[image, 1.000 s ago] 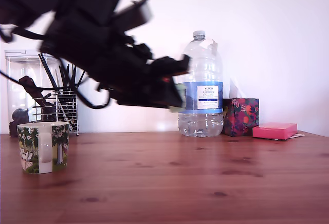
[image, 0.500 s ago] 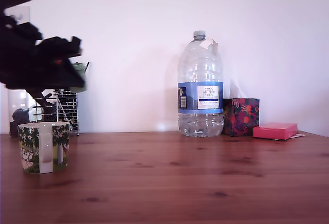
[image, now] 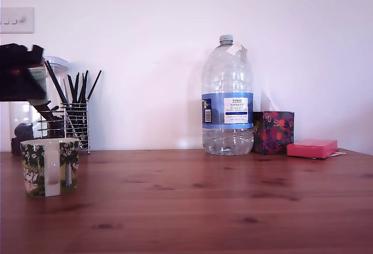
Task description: Pick up the coffee capsules from the table one by one and drop them inside the nearest coffee cup
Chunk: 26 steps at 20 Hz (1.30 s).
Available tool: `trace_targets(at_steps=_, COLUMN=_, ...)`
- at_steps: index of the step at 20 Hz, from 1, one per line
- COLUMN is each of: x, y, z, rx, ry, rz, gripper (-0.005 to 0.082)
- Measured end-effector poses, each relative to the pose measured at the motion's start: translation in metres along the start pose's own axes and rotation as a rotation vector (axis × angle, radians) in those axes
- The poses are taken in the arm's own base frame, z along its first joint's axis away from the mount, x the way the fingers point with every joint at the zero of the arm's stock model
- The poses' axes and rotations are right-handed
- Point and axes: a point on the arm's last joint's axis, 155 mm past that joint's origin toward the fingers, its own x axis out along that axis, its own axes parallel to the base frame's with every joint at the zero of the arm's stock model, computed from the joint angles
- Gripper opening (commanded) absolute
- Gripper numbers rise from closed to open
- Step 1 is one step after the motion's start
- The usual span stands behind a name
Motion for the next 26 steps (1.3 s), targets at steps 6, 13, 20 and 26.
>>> trace_targets(at_steps=6, x=0.0, y=-0.011, z=-0.002, rx=0.0, ry=0.009, rz=-0.062, gripper=0.0157)
trace_targets(at_steps=13, x=0.002, y=-0.012, z=-0.023, rx=0.018, ry=0.118, rz=-0.072, gripper=0.0157)
trace_targets(at_steps=20, x=0.027, y=-0.011, z=0.0, rx=0.043, ry=0.195, rz=-0.062, gripper=0.0157)
trace_targets(at_steps=26, x=0.046, y=-0.005, z=-0.025, rx=0.025, ry=0.364, rz=-0.052, gripper=0.0158)
